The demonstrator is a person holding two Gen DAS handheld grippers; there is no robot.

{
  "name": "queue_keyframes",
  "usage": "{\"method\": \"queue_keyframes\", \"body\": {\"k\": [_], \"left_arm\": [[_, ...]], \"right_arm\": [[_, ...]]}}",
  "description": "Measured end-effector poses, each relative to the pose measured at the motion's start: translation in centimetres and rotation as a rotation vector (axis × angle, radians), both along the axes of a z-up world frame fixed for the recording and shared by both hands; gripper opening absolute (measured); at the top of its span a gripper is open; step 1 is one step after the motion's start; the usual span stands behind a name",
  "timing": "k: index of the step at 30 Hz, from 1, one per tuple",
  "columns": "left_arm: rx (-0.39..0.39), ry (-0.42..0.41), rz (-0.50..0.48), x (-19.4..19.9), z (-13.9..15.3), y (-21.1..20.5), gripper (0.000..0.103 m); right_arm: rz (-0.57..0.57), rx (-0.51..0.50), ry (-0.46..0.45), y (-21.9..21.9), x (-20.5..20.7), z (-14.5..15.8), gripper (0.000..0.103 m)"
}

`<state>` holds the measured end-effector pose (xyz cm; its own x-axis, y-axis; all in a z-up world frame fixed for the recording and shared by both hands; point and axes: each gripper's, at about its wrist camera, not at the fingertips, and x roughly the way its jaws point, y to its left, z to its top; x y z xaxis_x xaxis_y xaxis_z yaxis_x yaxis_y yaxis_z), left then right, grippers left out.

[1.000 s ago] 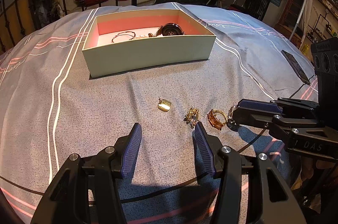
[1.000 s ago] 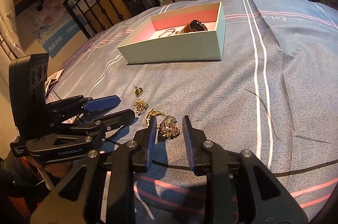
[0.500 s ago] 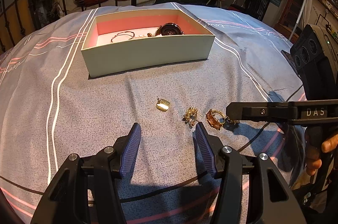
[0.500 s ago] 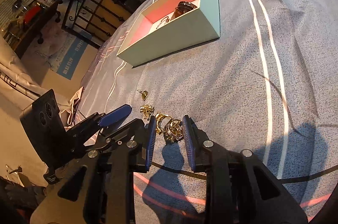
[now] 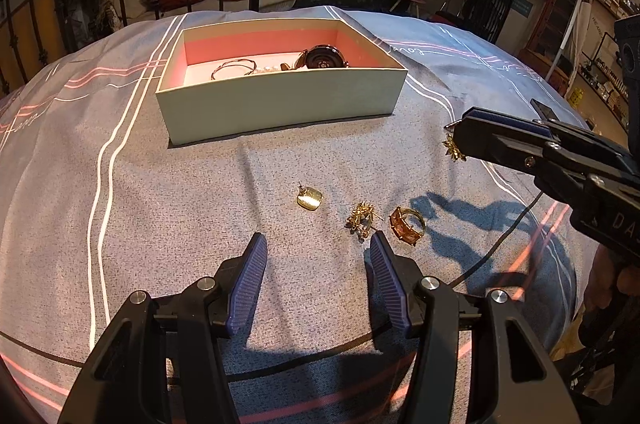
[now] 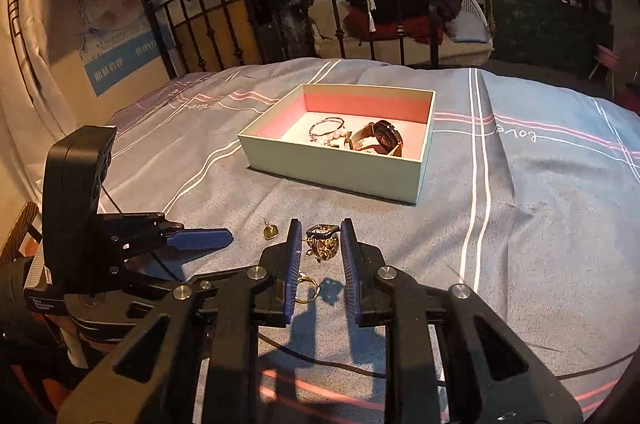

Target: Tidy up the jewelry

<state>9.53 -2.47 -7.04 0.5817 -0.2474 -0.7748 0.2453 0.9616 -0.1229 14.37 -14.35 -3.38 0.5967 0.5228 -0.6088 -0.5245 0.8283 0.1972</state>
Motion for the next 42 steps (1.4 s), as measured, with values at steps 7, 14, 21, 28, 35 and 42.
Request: {"method": "queue_keyframes", "body": {"k": [7, 14, 21, 28, 35, 42], "left_arm": [[-0.006, 0.001, 0.005, 0.2, 0.0, 0.2, 0.053], [-0.004, -0.001, 0.005, 0.2, 0.0, 0.3, 0.053], [0.025, -0.019, 0.013, 0.7, 0.3, 0.6, 0.053], [0.111, -0.014, -0.007, 2.5, 0.1, 0.0, 0.053], [0.150, -0.011, -0.022, 3.4, -0.3, -0.7, 0.053], [0.126, -0.011, -0.014, 3.3, -0.3, -0.3, 0.053]], "right_arm": [[0.034, -0.234, -0.052, 2.3, -0.2, -0.8, 0.021], [0.047, -0.233, -0.032, 2.0, 0.0, -1.3, 0.020], [-0.001, -0.116, -0.048, 0.0, 0.7, 0.1, 0.020], [-0.066, -0.127, 0.028, -1.6, 1.1, -1.8, 0.020], [-0.034, -0.187, 0.091, -0.5, 2.6, -4.2, 0.020], [0.062, -0.198, 0.073, 2.1, 3.0, -4.0, 0.020]]}}
